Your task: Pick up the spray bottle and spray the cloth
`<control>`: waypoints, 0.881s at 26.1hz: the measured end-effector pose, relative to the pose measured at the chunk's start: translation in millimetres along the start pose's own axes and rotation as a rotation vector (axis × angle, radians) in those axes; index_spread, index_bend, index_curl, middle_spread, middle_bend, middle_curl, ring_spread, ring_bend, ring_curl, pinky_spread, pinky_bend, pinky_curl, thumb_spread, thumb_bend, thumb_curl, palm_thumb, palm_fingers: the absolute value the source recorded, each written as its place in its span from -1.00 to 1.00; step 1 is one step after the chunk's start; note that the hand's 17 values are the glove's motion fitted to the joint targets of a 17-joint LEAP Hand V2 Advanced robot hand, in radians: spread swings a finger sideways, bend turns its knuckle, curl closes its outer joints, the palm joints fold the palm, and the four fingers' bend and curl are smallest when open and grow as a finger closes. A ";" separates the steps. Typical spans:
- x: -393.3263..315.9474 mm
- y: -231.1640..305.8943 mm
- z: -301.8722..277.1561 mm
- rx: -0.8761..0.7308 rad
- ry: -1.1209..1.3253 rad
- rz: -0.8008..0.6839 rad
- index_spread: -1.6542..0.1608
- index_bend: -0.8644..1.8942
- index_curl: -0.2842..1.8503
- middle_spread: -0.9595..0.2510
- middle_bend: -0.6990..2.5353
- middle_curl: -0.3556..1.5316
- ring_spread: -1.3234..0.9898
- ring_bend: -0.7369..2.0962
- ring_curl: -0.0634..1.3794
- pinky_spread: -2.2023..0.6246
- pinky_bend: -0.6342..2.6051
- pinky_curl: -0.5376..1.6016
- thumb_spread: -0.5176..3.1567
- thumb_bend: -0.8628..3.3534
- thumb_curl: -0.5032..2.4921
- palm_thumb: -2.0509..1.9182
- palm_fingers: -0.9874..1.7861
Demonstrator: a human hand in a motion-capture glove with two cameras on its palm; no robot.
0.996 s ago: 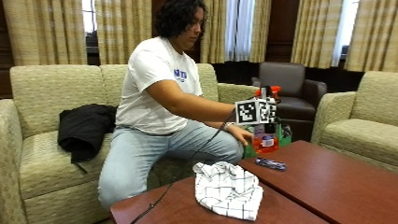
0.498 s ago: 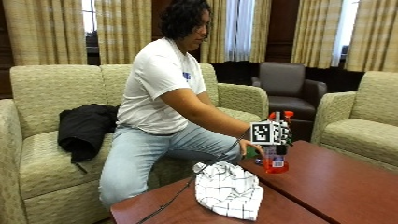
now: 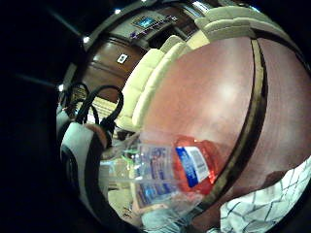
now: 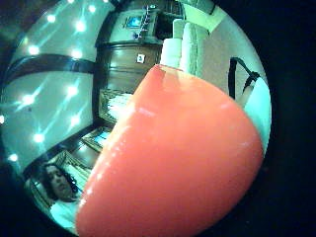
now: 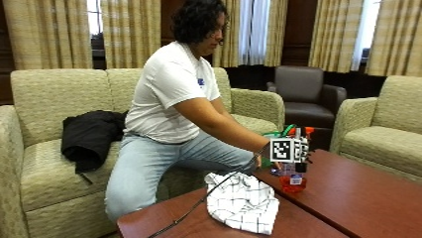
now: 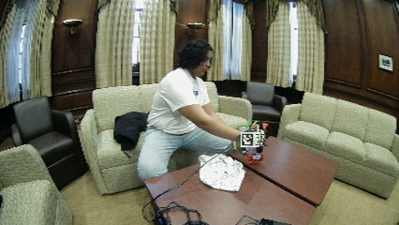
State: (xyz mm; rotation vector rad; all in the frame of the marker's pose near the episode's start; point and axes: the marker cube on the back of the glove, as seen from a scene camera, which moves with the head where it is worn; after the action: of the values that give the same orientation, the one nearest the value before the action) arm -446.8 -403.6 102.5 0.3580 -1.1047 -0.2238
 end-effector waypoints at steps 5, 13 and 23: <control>7.9 3.6 11.1 -0.001 0.048 -0.011 0.56 -0.12 -0.18 0.37 -0.19 -0.07 0.01 -0.04 -0.27 0.38 -0.34 -0.13 -0.50 -0.61 -0.09 0.48 0.70; 7.3 6.6 13.3 0.011 0.060 -0.010 0.56 -0.12 -0.18 0.36 -0.19 -0.07 0.01 -0.04 -0.27 0.37 -0.34 -0.12 -0.50 -0.60 -0.09 0.48 0.70; 7.9 6.5 12.2 0.021 0.065 -0.021 0.55 -0.13 -0.18 0.34 -0.19 -0.07 0.00 0.01 -0.26 0.37 -0.35 -0.13 -0.50 -0.60 -0.08 0.48 0.71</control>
State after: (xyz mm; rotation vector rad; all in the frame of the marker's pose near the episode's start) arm -454.3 -402.5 116.5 0.3934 -1.0402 -0.2177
